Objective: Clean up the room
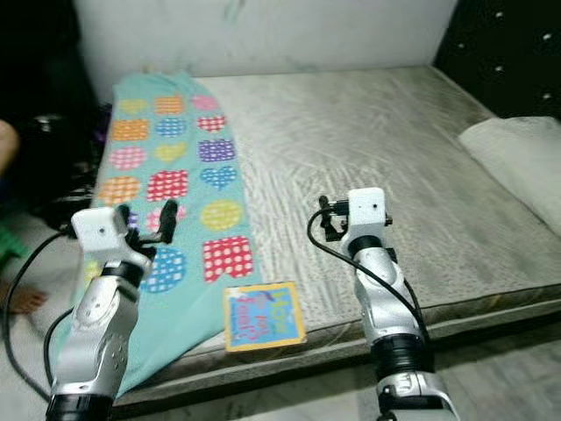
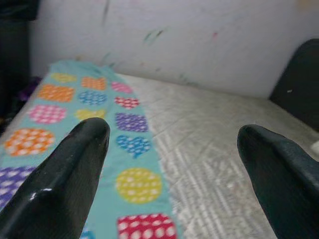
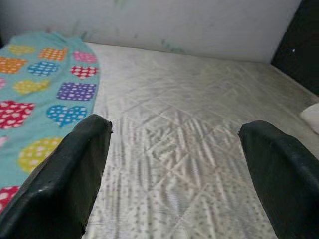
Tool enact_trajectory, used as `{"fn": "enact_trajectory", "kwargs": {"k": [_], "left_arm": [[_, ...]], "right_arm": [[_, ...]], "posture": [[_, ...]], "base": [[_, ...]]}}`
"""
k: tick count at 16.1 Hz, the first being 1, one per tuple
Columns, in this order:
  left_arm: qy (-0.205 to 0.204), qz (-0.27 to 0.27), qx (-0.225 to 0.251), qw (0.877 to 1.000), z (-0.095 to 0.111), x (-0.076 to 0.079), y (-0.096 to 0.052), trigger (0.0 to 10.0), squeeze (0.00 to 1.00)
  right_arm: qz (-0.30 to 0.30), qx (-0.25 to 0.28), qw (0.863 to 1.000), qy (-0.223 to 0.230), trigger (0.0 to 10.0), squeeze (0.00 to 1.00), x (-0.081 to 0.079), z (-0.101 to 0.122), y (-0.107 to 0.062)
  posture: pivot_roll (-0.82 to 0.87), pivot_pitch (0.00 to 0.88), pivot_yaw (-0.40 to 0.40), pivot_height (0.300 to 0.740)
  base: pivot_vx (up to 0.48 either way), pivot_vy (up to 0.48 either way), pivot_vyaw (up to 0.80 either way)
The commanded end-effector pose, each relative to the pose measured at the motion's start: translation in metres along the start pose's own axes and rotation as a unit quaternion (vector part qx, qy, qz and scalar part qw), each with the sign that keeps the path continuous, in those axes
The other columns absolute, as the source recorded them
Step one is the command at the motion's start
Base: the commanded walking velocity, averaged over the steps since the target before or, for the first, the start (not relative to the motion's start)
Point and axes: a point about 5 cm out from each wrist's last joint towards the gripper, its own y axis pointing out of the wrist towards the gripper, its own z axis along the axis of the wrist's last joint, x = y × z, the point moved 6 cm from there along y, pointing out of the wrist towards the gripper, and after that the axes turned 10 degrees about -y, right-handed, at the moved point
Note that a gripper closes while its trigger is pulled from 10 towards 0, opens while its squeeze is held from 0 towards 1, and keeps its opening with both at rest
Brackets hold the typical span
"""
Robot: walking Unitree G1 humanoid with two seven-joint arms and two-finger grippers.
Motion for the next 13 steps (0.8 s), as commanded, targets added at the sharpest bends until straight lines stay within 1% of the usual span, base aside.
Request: {"fn": "enact_trajectory", "kwargs": {"k": [1, 5, 6, 9, 12, 13], "left_arm": [[0.001, 0.011, -0.004, 1.000, -0.002, -0.006, 0.001, 10.0, 0.00], [-0.003, 0.013, 0.001, 1.000, 0.000, -0.005, 0.009, 10.0, 0.00], [-0.004, 0.013, 0.000, 1.000, 0.000, -0.005, 0.010, 10.0, 0.00], [-0.002, 0.027, -0.003, 1.000, -0.001, -0.016, 0.014, 10.0, 0.00], [0.005, 0.033, -0.010, 0.999, -0.004, -0.022, 0.006, 10.0, 0.00], [0.007, 0.034, -0.014, 0.999, -0.006, -0.023, 0.000, 10.0, 0.00]], "right_arm": [[-0.001, 0.012, 1.000, 0.004, 10.0, 0.00, 0.001, 0.008, 0.004], [-0.008, 0.026, 1.000, 0.006, 10.0, 0.00, 0.005, 0.017, 0.008], [-0.008, 0.026, 1.000, 0.006, 10.0, 0.00, 0.005, 0.017, 0.009], [-0.002, 0.035, 0.999, 0.004, 10.0, 0.00, 0.003, 0.020, 0.008], [0.007, 0.032, 0.999, 0.014, 10.0, 0.00, -0.005, 0.014, 0.004], [0.013, 0.031, 0.999, 0.018, 10.0, 0.00, -0.010, 0.012, 0.001]], "posture": [[-0.04, 0.000, -0.029, 0.740], [-0.05, 0.000, -0.026, 0.740], [-0.06, 0.000, -0.029, 0.740], [-0.06, 0.000, -0.039, 0.740], [-0.04, 0.000, -0.039, 0.740], [-0.03, 0.000, -0.038, 0.740]], "base": [[0.000, 0.000, -0.51], [0.000, 0.000, -0.48], [0.000, 0.000, 0.00], [0.000, 0.000, 0.00], [0.000, 0.000, 0.00], [0.000, 0.000, 0.00]]}}
